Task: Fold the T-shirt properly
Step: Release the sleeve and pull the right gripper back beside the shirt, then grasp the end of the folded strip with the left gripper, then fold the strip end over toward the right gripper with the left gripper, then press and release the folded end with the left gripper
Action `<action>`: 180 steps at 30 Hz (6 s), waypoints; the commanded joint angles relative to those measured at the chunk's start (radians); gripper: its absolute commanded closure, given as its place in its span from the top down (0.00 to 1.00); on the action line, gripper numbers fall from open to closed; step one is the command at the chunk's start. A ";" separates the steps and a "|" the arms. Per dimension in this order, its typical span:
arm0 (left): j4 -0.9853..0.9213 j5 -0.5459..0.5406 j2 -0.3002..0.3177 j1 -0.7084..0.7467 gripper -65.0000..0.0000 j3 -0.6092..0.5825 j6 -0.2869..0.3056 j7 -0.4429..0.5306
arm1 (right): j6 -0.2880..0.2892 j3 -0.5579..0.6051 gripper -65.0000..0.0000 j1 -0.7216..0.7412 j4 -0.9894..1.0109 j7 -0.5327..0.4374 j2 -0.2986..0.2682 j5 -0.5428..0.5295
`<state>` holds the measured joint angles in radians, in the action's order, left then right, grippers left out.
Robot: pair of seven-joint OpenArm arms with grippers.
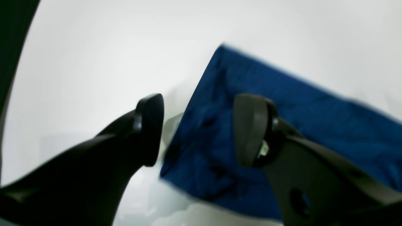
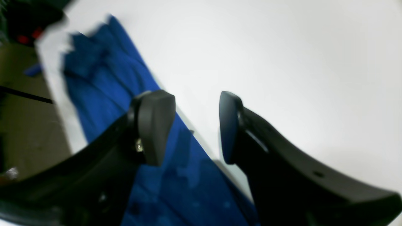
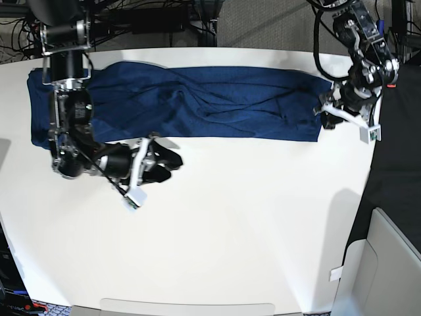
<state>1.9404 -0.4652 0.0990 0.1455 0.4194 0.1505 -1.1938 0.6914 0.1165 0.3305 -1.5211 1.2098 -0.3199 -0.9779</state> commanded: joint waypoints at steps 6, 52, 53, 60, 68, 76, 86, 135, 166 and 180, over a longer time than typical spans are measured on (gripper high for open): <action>0.017 -0.010 0.057 -0.037 0.53 -0.001 0.004 -0.074 | 0.007 -0.085 0.42 -0.066 -0.109 -0.017 -0.058 -0.026; -0.318 -0.465 0.147 0.012 0.51 -0.179 0.004 -0.094 | 0.007 -0.324 0.42 -0.230 -0.206 -0.017 -0.115 -0.028; -0.318 -0.468 0.147 0.012 0.49 -0.179 0.004 -0.094 | 0.007 -0.324 0.42 -0.230 -0.206 -0.017 -0.115 -0.028; -0.315 -0.462 0.149 0.004 0.09 -0.129 -0.001 -0.065 | 0.007 -0.324 0.42 -0.230 -0.206 -0.017 -0.115 -0.029; -0.319 -0.461 0.149 -0.074 0.00 0.069 -0.002 -0.033 | 0.007 -0.324 0.42 -0.232 -0.206 -0.017 -0.118 -0.028; -0.267 -0.468 0.147 -0.111 0.00 0.092 -0.002 -0.102 | 0.007 -0.324 0.42 -0.241 -0.206 -0.017 -0.114 -0.028; 0.037 -0.547 0.021 -0.051 0.00 -0.109 -0.001 -0.148 | 0.007 -0.324 0.42 -0.256 -0.200 -0.020 -0.112 -0.026; 0.041 -0.544 0.063 -0.034 0.50 -0.291 0.001 -0.148 | 0.007 -0.430 0.43 -0.367 -0.206 -0.018 -0.192 0.011; -0.054 -0.542 0.014 -0.001 0.50 -0.479 0.001 -0.142 | 0.007 -0.475 0.43 -0.373 -0.204 -0.018 -0.141 0.018; -0.149 -0.548 0.012 -0.002 0.44 -0.603 0.002 -0.137 | 0.007 -0.475 0.43 -0.371 -0.204 -0.018 -0.141 0.017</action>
<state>1.7737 -0.9802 0.1108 0.1528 -0.1833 0.1539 -1.3308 0.6926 -0.3504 -0.0551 -1.7069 1.2114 -0.4446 -0.9417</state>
